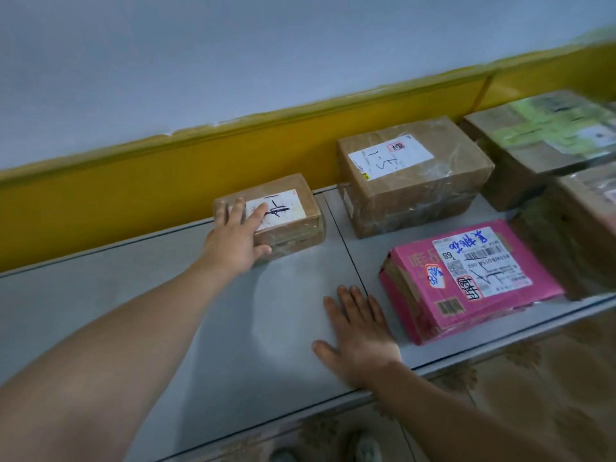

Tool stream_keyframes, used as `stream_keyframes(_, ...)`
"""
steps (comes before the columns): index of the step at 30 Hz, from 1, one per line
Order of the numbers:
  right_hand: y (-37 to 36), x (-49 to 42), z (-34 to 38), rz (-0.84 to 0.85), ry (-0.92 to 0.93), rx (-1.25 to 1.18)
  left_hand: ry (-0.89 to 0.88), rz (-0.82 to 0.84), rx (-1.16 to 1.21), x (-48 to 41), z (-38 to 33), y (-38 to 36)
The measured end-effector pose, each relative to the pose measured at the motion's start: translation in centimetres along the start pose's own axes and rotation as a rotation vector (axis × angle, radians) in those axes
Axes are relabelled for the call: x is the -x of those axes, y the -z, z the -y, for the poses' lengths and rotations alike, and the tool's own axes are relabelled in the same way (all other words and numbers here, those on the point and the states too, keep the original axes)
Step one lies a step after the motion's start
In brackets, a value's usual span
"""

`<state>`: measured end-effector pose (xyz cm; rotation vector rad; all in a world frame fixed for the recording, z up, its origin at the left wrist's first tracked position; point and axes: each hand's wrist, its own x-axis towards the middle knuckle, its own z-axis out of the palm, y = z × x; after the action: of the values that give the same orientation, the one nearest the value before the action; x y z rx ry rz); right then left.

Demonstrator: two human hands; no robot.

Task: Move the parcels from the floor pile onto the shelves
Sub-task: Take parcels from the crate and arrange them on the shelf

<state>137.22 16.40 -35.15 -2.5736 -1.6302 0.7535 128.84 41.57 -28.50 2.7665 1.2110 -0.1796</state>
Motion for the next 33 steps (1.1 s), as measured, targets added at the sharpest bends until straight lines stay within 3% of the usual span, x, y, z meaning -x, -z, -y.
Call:
stream_keyframes(14, 0.1, 0.3, 0.3, -0.088, -0.032, -0.03, -0.118, -0.053, 0.029, -1.5, 0.7, 0.1)
stream_keyframes(22, 0.0, 0.2, 0.2, -0.061, -0.032, -0.021, -0.094, 0.029, 0.019, -0.5, 0.6, 1.1)
stream_keyframes(27, 0.1, 0.2, 0.0, -0.031, -0.027, -0.023, -0.075, 0.002, 0.001, 3.6, 0.0, 1.8)
stream_keyframes(33, 3.8, 0.4, 0.7, 0.06, 0.012, -0.001, -0.019, 0.029, 0.152, 12.2, 0.2, 2.7)
